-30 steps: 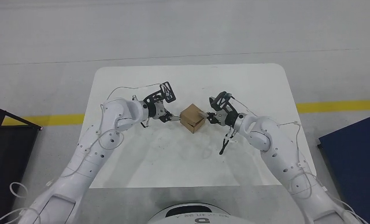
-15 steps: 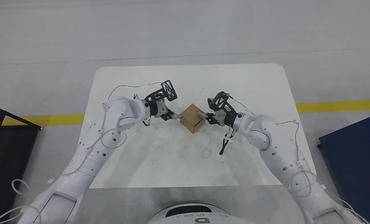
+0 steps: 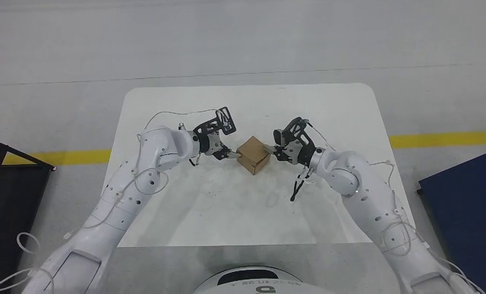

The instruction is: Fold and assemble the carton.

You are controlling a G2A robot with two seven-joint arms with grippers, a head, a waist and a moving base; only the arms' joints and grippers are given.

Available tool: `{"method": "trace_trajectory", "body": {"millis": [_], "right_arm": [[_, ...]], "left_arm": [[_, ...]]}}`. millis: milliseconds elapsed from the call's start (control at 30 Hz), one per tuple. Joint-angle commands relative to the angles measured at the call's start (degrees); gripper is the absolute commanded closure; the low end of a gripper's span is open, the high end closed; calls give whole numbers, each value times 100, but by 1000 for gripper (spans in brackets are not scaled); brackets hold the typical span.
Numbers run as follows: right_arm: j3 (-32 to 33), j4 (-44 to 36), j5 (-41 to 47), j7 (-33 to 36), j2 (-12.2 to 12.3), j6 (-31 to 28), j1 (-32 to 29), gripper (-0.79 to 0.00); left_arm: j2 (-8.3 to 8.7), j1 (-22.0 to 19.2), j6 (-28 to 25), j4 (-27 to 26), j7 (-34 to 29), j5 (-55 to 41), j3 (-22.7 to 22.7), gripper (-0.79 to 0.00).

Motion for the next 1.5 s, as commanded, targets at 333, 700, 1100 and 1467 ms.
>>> {"method": "trace_trajectory", "body": {"millis": [333, 700, 1100, 1467], "right_arm": [[-129, 170, 228, 369, -13, -272, 227, -394], [-76, 264, 408, 158, -2, -410, 218, -449], [-177, 965, 1330, 405, -25, -1180, 571, -376], [-343, 1149, 1386, 452, -50, -1316, 754, -376]], "left_arm": [[-11, -47, 196, -26, 57, 148, 39, -785], [10, -29, 112, -108, 216, 144, -31, -785], [153, 316, -498, -375, 443, 358, -254, -785], [23, 109, 201, -139, 118, 400, 140, -785]]}}
